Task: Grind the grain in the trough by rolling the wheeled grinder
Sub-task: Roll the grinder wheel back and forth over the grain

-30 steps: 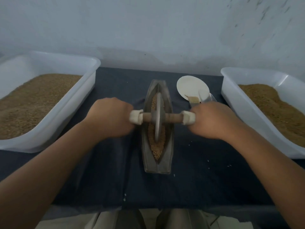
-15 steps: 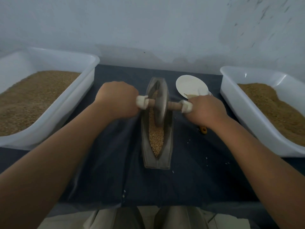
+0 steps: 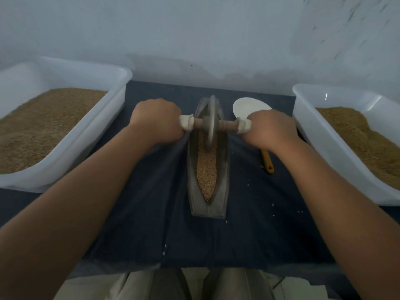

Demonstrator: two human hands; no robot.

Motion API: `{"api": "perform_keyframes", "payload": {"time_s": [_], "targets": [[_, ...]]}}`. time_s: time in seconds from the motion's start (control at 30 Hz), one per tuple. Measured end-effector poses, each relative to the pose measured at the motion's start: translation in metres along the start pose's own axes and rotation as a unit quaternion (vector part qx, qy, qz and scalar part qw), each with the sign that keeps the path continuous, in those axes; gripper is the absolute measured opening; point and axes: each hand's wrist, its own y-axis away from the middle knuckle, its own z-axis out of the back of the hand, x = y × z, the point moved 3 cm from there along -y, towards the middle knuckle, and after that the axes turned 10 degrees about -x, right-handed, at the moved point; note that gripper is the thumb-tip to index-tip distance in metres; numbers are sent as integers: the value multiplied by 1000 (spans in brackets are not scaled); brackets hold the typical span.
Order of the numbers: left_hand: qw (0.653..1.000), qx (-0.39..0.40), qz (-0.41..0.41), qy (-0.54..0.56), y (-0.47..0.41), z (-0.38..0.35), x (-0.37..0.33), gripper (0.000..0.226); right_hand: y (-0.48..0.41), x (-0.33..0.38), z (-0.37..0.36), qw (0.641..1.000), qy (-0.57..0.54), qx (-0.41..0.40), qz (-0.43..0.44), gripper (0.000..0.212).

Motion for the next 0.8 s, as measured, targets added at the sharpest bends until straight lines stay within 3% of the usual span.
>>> {"api": "perform_keyframes", "payload": {"time_s": [0.2,0.27,0.4,0.5,0.57,0.67,0.8], "targets": [[995,-39,-90,-8,71,17,2,31,71,-9,18,981,-94,161,61,36],[995,-36,-88,1,76,16,4,31,75,-9,21,985,-92,131,68,44],[999,13,-29,12,36,3,4,35,41,0,9,998,-16,-43,33,44],[1000,4,-8,4,2,0,5,39,11,1,0,997,-21,-70,-8,35],[1000,16,-14,11,-5,1,3,37,5,0,-3,998,-25,-48,-21,40],[998,51,-33,29,20,10,3,30,24,-1,9,999,-23,4,25,36],[997,31,-72,18,78,18,8,32,70,-6,33,976,-126,155,82,38]]}}
